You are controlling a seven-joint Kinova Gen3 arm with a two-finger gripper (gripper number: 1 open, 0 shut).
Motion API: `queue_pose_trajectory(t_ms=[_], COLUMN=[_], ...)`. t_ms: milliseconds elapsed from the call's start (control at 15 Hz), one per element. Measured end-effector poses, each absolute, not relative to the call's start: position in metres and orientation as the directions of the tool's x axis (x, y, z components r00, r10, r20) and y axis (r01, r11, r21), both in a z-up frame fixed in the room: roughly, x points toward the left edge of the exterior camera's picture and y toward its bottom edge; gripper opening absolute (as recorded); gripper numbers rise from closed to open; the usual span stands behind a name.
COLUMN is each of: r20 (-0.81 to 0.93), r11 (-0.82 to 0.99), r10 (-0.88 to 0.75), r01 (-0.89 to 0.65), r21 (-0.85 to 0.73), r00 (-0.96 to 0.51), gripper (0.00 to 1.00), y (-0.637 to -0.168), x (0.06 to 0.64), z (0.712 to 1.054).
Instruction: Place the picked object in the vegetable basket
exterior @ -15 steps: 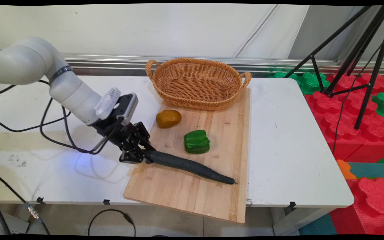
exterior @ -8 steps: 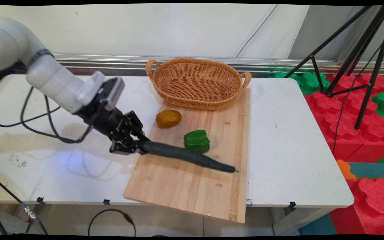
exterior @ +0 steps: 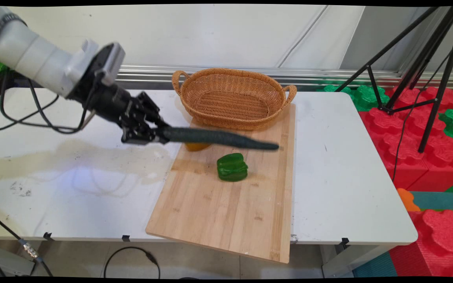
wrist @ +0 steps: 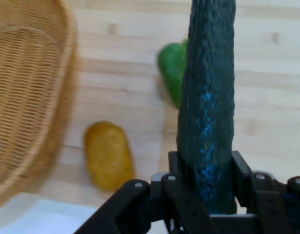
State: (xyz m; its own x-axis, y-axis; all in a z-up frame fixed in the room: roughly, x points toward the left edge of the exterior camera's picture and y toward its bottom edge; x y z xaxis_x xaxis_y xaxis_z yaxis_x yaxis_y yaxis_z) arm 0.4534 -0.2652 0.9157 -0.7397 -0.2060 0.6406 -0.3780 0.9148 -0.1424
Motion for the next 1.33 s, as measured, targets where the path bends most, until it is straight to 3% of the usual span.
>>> queue_pose_trajectory(t_ms=[600,1333], r20=[0.648,0.596], r11=[0.857,0.828], r10=[-0.157,-0.134], r01=[-0.429,-0.42], r21=[-0.285,-0.372], r00=[-0.745,-0.792], gripper=[0.0,0.0], y=[-0.331,-0.434], x=[0.474,0.469], z=[0.936,0.898])
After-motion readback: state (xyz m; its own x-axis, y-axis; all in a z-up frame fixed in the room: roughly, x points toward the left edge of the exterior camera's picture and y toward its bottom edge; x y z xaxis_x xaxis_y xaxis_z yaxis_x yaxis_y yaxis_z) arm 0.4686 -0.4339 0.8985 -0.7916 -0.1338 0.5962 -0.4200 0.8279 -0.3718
